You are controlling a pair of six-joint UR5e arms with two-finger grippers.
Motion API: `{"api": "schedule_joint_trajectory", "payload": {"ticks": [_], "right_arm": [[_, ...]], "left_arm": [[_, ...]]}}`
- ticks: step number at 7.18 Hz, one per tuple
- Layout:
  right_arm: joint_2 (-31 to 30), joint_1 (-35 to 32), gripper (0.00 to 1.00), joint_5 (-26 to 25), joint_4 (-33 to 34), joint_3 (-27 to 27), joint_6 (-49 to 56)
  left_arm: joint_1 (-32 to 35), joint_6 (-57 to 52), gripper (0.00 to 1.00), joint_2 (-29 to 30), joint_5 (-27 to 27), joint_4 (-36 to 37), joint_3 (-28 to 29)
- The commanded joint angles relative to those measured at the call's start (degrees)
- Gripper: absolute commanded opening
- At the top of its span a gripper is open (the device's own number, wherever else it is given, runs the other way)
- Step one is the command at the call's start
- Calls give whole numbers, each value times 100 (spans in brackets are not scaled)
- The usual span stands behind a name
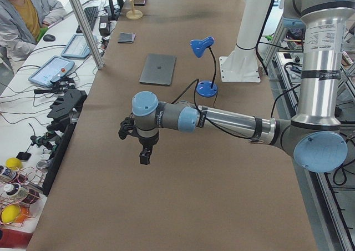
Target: Close laptop
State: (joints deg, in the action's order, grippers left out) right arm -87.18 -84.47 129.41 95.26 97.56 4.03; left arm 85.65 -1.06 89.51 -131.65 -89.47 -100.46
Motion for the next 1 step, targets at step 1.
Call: {"api": "schedule_joint_trajectory", "payload": {"ticks": [1], "right_arm": [[26, 9, 100, -4, 1, -9, -17]], "left_arm": [[-4, 0, 98, 22, 8, 0, -26]]}}
